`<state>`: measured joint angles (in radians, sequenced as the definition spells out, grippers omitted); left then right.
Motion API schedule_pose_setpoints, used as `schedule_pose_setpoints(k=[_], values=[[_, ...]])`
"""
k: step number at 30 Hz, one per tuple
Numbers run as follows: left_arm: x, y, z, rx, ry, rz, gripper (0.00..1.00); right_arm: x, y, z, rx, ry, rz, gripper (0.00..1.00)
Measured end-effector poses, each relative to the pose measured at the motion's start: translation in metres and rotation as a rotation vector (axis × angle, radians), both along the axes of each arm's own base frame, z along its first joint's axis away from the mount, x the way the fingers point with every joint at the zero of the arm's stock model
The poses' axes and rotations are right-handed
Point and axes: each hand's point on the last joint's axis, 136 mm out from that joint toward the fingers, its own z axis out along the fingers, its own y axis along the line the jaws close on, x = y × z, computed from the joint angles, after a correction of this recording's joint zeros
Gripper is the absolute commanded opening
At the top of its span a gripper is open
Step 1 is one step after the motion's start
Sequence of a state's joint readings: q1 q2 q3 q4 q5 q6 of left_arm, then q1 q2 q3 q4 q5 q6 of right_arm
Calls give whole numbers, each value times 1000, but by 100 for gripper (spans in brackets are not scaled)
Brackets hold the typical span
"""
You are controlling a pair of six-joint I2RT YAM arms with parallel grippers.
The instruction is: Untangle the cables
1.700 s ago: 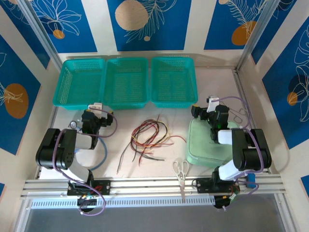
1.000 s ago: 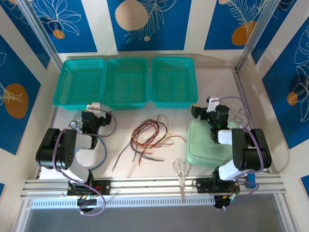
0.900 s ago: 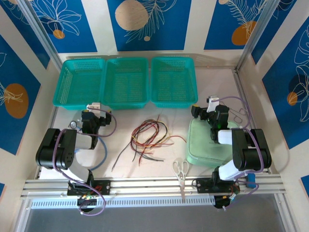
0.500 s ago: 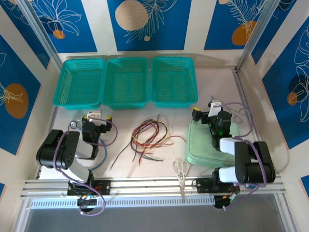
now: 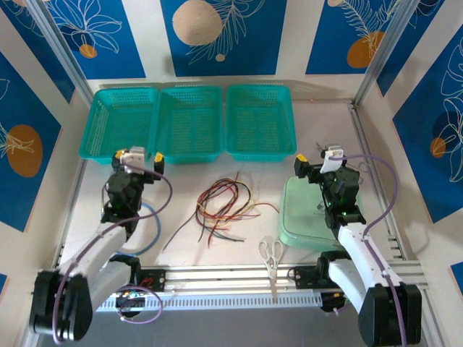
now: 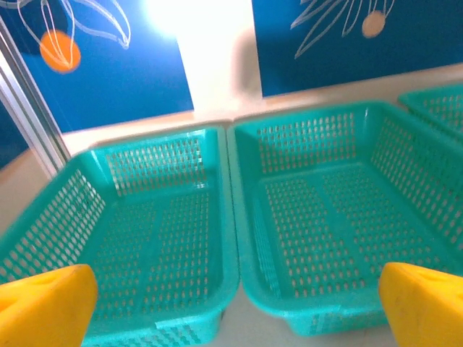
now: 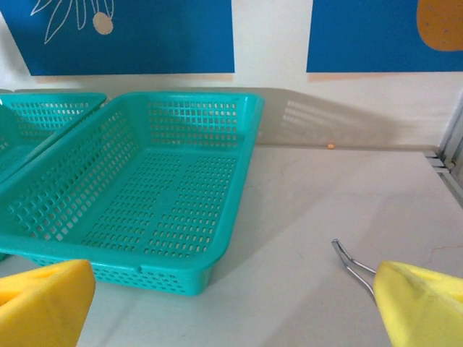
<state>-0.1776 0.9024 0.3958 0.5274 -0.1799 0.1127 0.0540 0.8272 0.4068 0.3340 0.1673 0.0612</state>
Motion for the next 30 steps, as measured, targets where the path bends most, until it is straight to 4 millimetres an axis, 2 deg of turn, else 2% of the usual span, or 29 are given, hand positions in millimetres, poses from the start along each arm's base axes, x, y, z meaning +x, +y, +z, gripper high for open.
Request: schedule_pose_setpoints(k=[2, 4, 6, 8, 12, 17, 22, 26, 30], values=[[-8, -4, 26, 9, 36, -12, 100, 1, 8, 10, 6, 23, 14, 99], [-17, -8, 44, 17, 96, -30, 100, 0, 22, 21, 13, 42, 50, 99], [-27, -12, 52, 25, 189, -51, 100, 0, 38, 29, 19, 65, 94, 99], [-38, -18, 47, 27, 312, -71, 100, 1, 57, 36, 31, 103, 151, 99], [-62, -33, 18, 26, 594, -105, 93, 2, 94, 38, 108, 174, 290, 99], [-90, -60, -21, 47, 930, -114, 92, -2, 134, 15, 194, 309, 428, 99], [-116, -68, -64, -43, 1140, 1, 84, -3, 151, 4, 218, 372, 474, 99], [-150, -71, -110, -130, 1259, 89, 79, -1, 154, 11, 226, 361, 488, 99], [-170, -72, -142, -174, 1309, 163, 71, 3, 158, 17, 234, 357, 509, 99]])
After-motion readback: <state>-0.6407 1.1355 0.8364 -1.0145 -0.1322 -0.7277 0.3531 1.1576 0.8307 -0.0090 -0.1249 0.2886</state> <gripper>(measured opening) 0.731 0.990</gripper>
